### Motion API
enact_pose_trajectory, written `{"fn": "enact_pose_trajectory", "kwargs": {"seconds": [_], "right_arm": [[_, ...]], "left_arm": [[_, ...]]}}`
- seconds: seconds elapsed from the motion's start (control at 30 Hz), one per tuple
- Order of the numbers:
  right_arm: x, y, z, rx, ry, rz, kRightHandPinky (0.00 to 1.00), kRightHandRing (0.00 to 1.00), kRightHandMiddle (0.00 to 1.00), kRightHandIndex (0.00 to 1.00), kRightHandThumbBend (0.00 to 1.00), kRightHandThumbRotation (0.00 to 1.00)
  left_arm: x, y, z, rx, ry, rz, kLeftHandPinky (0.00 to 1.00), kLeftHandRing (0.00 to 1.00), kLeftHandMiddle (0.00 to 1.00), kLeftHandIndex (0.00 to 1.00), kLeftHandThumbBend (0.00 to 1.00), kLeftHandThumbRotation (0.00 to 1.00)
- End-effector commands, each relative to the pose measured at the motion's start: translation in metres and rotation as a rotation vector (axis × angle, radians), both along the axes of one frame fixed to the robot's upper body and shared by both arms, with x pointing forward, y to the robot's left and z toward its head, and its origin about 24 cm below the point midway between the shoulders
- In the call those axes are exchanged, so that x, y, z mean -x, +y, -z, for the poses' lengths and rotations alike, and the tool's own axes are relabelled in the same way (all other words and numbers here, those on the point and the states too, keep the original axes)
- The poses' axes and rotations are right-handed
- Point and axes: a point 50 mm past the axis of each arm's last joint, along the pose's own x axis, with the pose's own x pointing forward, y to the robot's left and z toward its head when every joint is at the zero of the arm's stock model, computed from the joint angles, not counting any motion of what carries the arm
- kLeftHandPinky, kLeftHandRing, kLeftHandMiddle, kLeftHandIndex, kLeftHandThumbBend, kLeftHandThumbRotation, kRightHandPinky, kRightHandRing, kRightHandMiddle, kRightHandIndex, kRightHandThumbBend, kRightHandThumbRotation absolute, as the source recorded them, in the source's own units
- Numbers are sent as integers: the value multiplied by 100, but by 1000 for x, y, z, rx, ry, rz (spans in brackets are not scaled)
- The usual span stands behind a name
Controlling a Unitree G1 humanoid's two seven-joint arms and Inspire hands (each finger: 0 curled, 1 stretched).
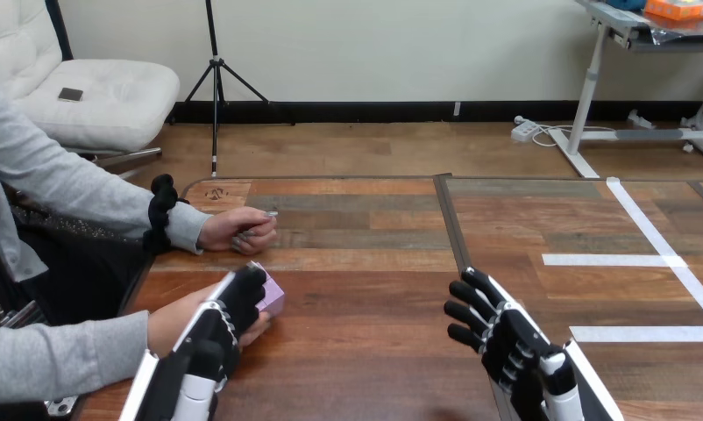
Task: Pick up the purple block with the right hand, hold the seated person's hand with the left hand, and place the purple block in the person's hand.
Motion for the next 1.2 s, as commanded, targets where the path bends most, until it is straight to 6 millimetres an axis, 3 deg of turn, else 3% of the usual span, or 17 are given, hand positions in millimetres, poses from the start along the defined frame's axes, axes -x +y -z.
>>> {"fn": "enact_pose_trajectory", "kwargs": {"seconds": [0.0, 0.3, 1.17], "right_arm": [[-10, 6, -16, -25, -96, 5, 92, 94, 95, 96, 100, 100], [-7, 7, -14, -48, -71, 26, 92, 94, 94, 95, 100, 100], [6, 17, -16, -109, -30, 17, 100, 95, 95, 96, 100, 100]], "left_arm": [[-7, -7, -19, 77, -93, -2, 96, 94, 92, 92, 71, 100], [-4, -8, -21, 127, -75, -1, 97, 94, 93, 92, 74, 100], [-4, -8, -23, 158, -93, 14, 99, 93, 91, 90, 71, 100]]}}
